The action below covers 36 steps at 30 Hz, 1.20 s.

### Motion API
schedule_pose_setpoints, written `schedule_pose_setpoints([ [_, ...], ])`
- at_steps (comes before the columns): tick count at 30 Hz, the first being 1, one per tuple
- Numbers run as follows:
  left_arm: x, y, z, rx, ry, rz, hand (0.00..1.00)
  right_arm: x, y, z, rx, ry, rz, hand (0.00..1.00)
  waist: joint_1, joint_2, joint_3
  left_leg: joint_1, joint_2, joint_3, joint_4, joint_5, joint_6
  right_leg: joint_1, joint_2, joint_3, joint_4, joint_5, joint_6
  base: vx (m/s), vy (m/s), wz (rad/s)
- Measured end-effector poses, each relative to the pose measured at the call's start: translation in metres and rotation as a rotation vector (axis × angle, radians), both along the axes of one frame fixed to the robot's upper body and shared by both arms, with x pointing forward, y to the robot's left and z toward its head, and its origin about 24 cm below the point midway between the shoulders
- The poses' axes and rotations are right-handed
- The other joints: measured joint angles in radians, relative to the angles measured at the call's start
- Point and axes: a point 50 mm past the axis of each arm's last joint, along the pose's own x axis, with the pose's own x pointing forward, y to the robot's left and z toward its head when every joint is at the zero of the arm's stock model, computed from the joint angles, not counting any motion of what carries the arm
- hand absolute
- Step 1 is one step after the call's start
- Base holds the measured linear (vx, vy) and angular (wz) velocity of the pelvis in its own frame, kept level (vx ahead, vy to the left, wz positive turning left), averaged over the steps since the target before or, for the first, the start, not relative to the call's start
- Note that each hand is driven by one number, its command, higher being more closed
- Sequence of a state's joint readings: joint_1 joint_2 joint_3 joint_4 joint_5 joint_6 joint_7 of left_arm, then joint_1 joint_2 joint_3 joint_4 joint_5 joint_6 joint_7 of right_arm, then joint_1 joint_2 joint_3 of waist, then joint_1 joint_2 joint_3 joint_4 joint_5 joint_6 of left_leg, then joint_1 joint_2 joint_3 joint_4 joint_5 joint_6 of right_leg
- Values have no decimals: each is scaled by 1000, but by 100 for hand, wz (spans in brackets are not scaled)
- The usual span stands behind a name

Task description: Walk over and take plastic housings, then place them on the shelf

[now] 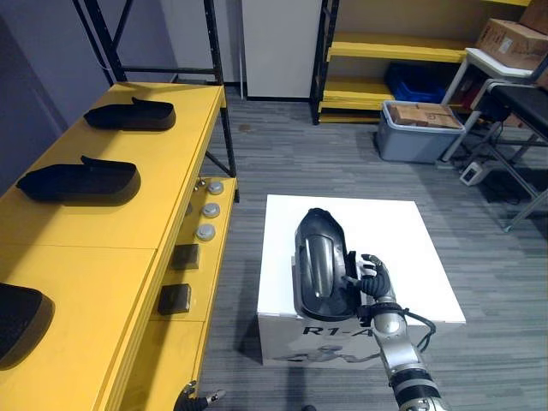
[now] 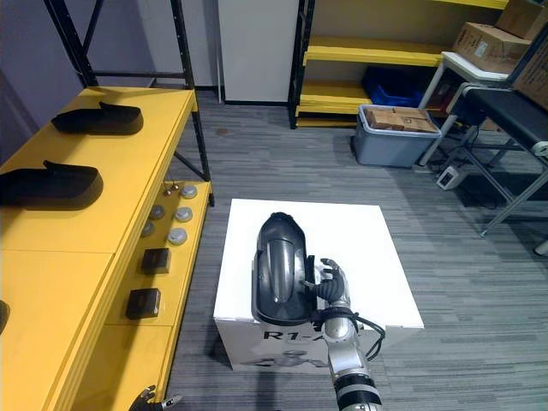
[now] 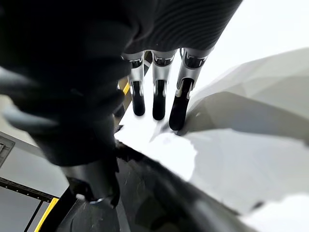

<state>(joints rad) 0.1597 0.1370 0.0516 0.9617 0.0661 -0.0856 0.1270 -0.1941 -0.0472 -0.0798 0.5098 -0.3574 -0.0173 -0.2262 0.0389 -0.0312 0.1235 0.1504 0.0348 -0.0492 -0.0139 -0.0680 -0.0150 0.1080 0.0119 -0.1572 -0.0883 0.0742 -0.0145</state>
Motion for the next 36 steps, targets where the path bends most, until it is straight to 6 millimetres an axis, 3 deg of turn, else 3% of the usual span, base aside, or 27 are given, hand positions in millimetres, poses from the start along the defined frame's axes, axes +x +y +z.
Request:
schedule_pose_setpoints([
  [17,3,1,1,1,-7,-1,0,3,2,-4,128,33,29,100,3,-9,4,12,0,4,-9,0,0,7,-1,6,1,-2,3,4,3,0],
  [24,6,1,2,1,-23,3,0,7,4,10,179,-36,5,100,4,-9,4,10,0,3,-9,0,0,5,-1,6,1,-2,3,0,0,0],
  [31,30,-7,17,-8,-163,24,0,6,1,32,168,-154,-32,100,5,-5,12,2,-1,2,-8,0,0,-3,-1,5,2,-2,3,0,0,0],
  [36,59,-25,43,-37,-362,18,0,1,1,53,170,-274,-64,100,1,4,18,-2,-1,0,-3,0,0,-3,-1,4,2,-2,3,0,0,0],
])
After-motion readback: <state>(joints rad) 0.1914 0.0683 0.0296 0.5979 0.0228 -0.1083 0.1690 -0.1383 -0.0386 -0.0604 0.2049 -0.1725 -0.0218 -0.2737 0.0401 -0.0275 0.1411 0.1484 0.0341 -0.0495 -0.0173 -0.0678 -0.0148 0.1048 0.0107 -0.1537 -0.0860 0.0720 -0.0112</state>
